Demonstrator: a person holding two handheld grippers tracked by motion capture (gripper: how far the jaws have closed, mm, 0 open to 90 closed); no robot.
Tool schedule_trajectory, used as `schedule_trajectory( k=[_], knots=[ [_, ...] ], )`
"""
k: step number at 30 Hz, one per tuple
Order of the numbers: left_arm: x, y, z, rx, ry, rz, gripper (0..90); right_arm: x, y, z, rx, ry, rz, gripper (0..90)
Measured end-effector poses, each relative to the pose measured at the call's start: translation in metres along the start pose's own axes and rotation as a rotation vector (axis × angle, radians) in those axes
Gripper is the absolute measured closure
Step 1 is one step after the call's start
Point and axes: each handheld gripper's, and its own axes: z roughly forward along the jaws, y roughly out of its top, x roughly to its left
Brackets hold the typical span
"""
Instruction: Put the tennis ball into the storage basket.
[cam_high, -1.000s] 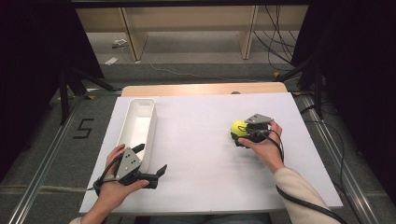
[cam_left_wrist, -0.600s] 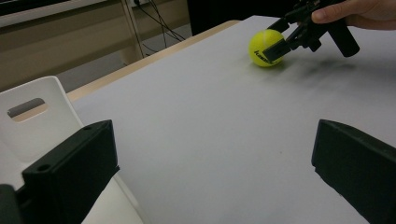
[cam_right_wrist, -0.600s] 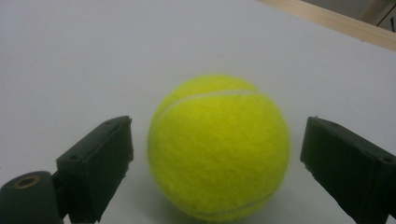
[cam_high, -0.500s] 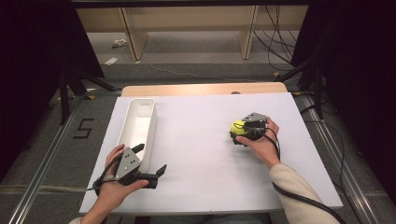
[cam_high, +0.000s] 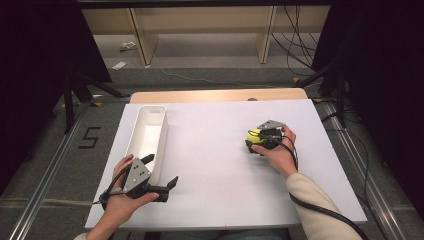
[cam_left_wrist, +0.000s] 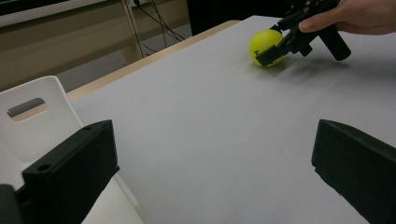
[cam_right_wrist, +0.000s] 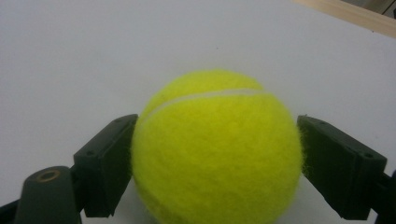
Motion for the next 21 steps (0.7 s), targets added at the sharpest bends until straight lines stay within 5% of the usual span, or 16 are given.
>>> schedule_trajectory(
  k=[7, 21],
  knots=[
    [0.0001, 0.0000, -0.0002, -0.001, 0.000, 0.000, 0.0, 0.0012, 0.0001, 0.0010, 0.000, 0.002, -0.005, 25.4],
    [0.0002, -0.0001, -0.0007, -0.002, -0.002, 0.000, 0.0, 0.0073, 0.0046, -0.0013, -0.021, 0.019, -0.014, 26.1]
  ],
)
